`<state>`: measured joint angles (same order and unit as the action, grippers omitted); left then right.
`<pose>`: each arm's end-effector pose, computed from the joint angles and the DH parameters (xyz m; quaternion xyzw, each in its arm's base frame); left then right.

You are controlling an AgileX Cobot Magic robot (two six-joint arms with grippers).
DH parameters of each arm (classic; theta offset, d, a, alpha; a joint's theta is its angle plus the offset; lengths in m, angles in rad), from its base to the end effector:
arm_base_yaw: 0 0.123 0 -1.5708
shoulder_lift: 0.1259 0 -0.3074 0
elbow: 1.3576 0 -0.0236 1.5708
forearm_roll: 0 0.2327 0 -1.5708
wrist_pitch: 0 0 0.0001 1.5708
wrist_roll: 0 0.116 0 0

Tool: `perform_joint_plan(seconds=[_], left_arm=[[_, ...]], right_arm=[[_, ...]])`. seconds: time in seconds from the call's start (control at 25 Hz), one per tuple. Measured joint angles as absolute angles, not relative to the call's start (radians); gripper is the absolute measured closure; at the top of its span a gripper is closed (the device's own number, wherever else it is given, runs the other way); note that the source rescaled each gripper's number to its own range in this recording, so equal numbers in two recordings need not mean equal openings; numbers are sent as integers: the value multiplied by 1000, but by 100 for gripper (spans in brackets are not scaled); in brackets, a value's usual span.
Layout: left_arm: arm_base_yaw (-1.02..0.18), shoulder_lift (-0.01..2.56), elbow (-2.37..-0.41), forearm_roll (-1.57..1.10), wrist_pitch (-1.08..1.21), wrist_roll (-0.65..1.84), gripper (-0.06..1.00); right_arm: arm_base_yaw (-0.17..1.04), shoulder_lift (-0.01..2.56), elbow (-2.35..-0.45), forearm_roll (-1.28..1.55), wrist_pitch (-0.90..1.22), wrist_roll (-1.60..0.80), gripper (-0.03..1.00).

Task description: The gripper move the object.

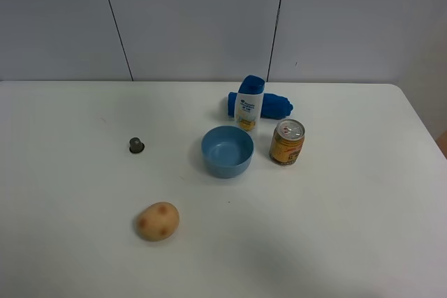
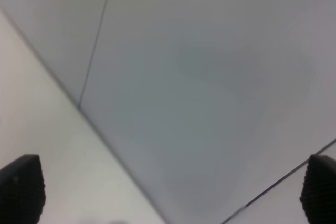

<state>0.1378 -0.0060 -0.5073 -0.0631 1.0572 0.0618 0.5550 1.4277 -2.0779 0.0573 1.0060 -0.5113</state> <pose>-0.0215 -0.0094 0.2597 -0.0309 0.8478 0.0213 0.5290 0.2204 0.1432 0.5735 -0.4062 0.6835 0.0418 0.6051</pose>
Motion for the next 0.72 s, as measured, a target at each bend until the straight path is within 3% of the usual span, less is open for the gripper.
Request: perform_joint_plan(seconds=[0.12,0.32,0.72], left_arm=[[138,-6,-507,-63,1057,62,-6],[138,-6,-507,-63,1057,62,-6],[138,-6,-507,-63,1057,62,-6]], right_arm=[[528,1295,-2079,87,1060,-494,-3],[342,1066,-1928,129,1118,-461,-3],[-27,532,-1080,237,1146,-400,-3]])
